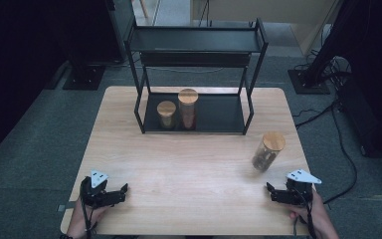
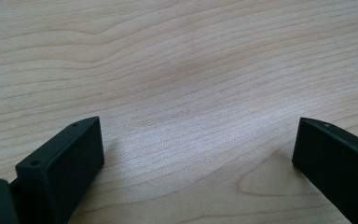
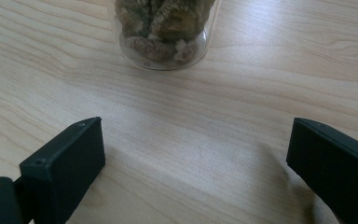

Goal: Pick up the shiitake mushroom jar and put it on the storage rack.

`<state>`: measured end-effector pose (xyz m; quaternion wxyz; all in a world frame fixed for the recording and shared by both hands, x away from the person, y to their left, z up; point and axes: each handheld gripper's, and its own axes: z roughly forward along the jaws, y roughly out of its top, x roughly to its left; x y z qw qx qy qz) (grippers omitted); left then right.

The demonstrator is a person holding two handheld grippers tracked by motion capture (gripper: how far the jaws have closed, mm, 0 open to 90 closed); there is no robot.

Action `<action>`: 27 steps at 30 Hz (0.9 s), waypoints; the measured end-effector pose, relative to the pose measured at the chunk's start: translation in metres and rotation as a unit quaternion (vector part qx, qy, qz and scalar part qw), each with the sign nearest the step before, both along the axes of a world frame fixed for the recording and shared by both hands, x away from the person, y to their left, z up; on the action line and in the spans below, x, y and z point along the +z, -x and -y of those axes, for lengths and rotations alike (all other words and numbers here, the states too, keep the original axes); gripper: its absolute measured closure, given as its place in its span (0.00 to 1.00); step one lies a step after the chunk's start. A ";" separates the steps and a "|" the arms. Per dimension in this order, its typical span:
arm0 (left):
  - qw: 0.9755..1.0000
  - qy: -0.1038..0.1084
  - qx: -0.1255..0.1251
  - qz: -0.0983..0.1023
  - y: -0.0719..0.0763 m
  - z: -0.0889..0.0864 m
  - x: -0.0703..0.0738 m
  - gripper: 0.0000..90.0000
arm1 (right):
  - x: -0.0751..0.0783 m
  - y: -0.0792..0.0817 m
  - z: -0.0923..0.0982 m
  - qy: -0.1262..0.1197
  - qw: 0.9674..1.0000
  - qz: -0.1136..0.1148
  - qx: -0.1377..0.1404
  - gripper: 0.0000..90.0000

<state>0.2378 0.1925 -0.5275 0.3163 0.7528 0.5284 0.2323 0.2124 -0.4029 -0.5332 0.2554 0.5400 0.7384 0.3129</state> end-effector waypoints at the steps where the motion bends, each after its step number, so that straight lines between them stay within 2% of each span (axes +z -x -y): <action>1: 1.000 0.000 0.000 0.000 0.000 0.000 0.000 0.02 | 0.000 -0.001 -0.001 0.000 1.000 0.000 0.001 0.04; 9: 1.000 0.000 0.000 0.000 0.000 0.000 0.000 0.02 | 0.005 -0.008 -0.010 0.006 1.000 0.007 0.009 0.05; 27: 1.000 0.000 0.000 0.000 0.000 0.000 0.000 0.02 | 0.018 -0.024 -0.024 -0.003 1.000 0.020 0.012 0.05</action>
